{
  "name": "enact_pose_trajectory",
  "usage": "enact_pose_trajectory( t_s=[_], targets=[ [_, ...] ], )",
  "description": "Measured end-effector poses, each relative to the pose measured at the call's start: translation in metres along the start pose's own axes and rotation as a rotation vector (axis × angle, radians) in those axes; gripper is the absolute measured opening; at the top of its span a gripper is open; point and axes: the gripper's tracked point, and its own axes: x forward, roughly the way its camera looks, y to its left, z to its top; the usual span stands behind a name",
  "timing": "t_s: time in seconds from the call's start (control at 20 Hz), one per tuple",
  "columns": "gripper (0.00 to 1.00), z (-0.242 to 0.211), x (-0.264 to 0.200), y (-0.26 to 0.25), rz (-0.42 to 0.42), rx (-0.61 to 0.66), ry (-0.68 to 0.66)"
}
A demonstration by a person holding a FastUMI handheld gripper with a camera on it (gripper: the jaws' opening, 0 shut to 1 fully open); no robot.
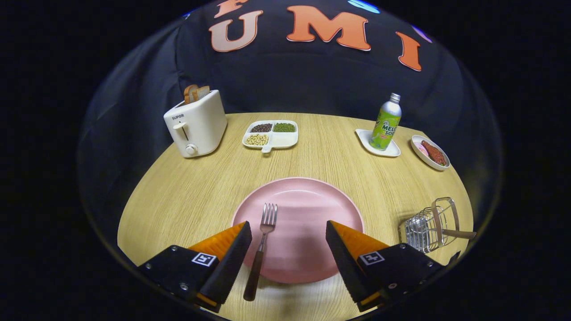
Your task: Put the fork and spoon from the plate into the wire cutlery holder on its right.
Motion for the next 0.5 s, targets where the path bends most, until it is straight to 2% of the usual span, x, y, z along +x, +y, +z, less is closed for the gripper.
enact_pose_trajectory(
  t_s=[0.3, 0.4, 0.45, 0.5],
  targets=[
    [0.99, -0.021, 0.017, 0.017, 0.03, -0.016, 0.063],
    [0.92, -0.024, 0.02, 0.021, 0.035, -0.026, 0.075],
    [0.83, -0.026, 0.022, 0.023, 0.038, -0.031, 0.08],
    [0.79, -0.027, 0.023, 0.026, 0.043, -0.035, 0.089]
  ],
)
